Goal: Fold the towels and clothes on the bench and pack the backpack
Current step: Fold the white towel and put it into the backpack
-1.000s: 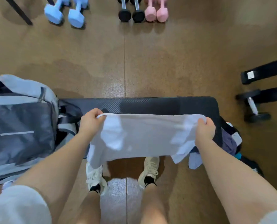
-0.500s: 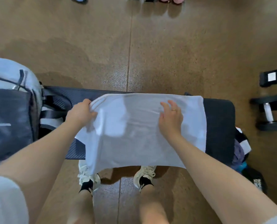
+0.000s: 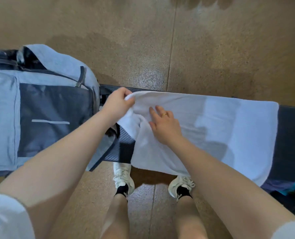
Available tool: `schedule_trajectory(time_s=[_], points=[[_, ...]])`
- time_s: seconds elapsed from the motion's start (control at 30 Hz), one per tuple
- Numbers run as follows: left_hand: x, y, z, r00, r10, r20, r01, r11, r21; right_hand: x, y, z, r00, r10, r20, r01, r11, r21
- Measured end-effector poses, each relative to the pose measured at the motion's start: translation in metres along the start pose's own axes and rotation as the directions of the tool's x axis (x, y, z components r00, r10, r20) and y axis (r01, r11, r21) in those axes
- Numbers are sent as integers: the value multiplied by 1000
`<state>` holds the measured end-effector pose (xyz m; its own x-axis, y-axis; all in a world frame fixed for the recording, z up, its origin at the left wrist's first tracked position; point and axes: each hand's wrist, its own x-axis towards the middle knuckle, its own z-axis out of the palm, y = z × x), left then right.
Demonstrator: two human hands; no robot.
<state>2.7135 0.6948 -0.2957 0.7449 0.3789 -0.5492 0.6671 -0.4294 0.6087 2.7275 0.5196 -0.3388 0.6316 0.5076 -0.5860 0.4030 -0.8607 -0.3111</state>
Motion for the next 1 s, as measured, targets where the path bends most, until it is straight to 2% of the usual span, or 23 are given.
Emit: schedule_trajectory(time_s=[0.1,0.2,0.23,0.3,0.37,0.47,0.5,0.53,0.57,0.63,0.73,0.8,0.93,1.0], points=[[11,-2,-18,996,-64,-55,55,987,-150,1,-7,-2,999,41,0,-41,999,-14],[9,-11,-20,987,-147,61,157,959,-236,5,-22,-13,985,86,-147,-66,989,135],[7,-13,-19,985,-146,92,166,952,-258,7,-29,-18,972,46,-230,2,979,203],[2,-15,-20,982,-136,127,173,921,-349,11,-42,-30,937,-145,-317,224,947,228],[-2,-17,-22,971,-171,170,235,829,-508,15,-52,-37,886,-322,-334,401,894,199],[-11,-15,-23,926,-235,295,377,568,-731,19,-51,-39,879,-327,-348,434,851,295],[-15,-13,-23,917,-234,323,399,514,-759,18,-47,-42,881,-318,-349,435,836,335],[-20,-10,-23,914,-217,343,405,505,-762,16,-43,-45,886,-302,-352,428,826,366],[-26,-9,-21,924,-182,336,379,544,-749,14,-39,-50,896,-266,-355,405,819,407],[-36,-10,-10,960,-75,269,244,694,-677,6,-35,-64,943,-117,-310,285,764,579],[-50,-14,11,972,10,233,105,874,-475,-8,-36,-87,974,96,-204,125,522,844],[-56,-9,22,977,22,211,58,929,-366,-16,-33,-101,973,138,-185,118,393,912],[-67,3,33,989,3,151,32,972,-233,-34,-18,-118,966,212,-147,92,250,964],[-76,7,35,981,39,191,-15,992,-127,-44,-5,-123,952,281,-122,73,177,982]])
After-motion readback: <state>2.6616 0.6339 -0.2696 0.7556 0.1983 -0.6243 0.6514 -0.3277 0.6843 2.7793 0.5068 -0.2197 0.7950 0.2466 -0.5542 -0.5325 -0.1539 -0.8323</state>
